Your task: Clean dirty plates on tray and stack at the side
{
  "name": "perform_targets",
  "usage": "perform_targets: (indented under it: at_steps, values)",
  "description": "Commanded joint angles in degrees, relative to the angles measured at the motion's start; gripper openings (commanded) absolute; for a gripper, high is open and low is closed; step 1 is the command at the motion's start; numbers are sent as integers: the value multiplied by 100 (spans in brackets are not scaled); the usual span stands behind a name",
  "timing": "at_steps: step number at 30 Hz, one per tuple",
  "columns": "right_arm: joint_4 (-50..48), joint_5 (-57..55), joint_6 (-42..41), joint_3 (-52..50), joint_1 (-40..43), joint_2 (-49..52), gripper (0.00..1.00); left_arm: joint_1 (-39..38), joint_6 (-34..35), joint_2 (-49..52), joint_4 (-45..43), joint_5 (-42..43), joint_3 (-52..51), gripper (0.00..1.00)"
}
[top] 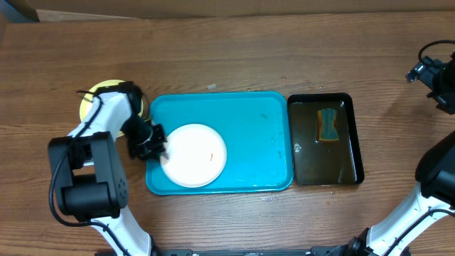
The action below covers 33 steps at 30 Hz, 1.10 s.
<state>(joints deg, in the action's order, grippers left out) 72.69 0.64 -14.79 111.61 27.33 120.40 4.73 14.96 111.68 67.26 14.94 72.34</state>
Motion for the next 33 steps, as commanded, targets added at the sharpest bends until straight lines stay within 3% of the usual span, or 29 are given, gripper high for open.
perform_targets:
  at_steps: [1,13,15,16,33]
  values:
    - [-24,-17,-26,-17,-9,-79,100,-498,-131,50,-358,702,-22,27]
    - [-24,-17,-26,-17,-9,-79,100,-1674,-33,50,-1495,540,-15,36]
    - [-24,-17,-26,-17,-9,-79,100,-1676,-35,50,-1541,490,-15,31]
    - [-24,-17,-26,-17,-9,-79,100,-1676,-39,50,-1552,409,-17,22]
    - [-24,-17,-26,-17,-9,-79,100,-1676,-474,50,-1589,203,-17,12]
